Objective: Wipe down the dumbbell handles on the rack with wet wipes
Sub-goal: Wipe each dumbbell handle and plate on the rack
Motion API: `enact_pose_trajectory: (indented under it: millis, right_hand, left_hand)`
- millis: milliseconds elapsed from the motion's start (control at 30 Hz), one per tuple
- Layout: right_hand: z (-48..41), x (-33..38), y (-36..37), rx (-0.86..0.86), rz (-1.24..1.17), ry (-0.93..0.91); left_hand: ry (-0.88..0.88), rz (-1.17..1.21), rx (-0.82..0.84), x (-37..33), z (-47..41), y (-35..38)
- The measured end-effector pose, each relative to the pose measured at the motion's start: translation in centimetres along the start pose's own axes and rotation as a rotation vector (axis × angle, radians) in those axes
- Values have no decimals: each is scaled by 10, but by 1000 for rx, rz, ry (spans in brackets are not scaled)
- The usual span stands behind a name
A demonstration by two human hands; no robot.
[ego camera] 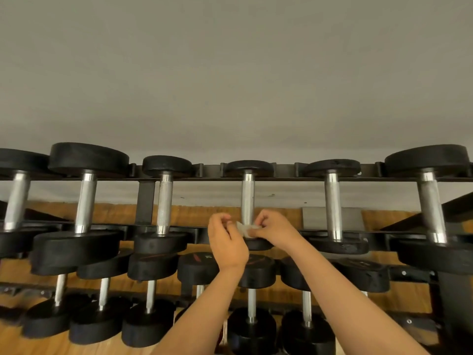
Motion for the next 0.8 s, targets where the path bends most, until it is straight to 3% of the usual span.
enact_pose_trajectory:
  millis: [167,367,500,667,800]
  right_hand:
    - [-8,6,5,-23,-9,32]
    - [5,-16,-4,-202,-203,28]
    - [-5,-3,5,-166,-291,15]
    - [7,-17,6,-311,-400,44]
    - [-3,-1,8,-325,-541,27]
  left_hand:
    - [4,-29,-18,-3,3,2]
    - [14,-37,-3,-1,1,1]
    - [-9,-32,4,0,-1,2]
    - [-26,-27,9,2,-2,2]
    - [-9,-23,9,1,-2,1]
Point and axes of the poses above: each hand's wrist, its own z-axis away from the middle knuckle, its own y-axis out of the palm, x = y × z, the point moved 3 cm from there along -z, towards the middle knuckle, and after that the axes turned 11 degrees about -y, right-handed, at the moved point
